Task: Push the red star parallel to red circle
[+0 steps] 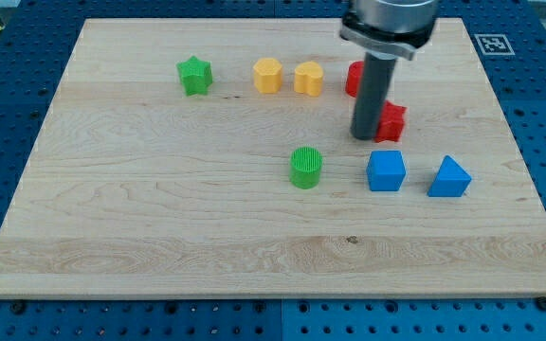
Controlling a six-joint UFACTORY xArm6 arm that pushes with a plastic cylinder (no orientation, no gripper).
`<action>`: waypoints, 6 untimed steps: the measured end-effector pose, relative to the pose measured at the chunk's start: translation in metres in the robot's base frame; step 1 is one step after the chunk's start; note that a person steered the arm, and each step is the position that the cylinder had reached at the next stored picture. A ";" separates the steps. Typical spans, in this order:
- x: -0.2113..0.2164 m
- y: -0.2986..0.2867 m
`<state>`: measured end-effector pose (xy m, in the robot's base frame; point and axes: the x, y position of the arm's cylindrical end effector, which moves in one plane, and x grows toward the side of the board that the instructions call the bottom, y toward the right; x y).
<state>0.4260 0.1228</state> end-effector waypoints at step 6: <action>0.004 0.096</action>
<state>0.4303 0.2192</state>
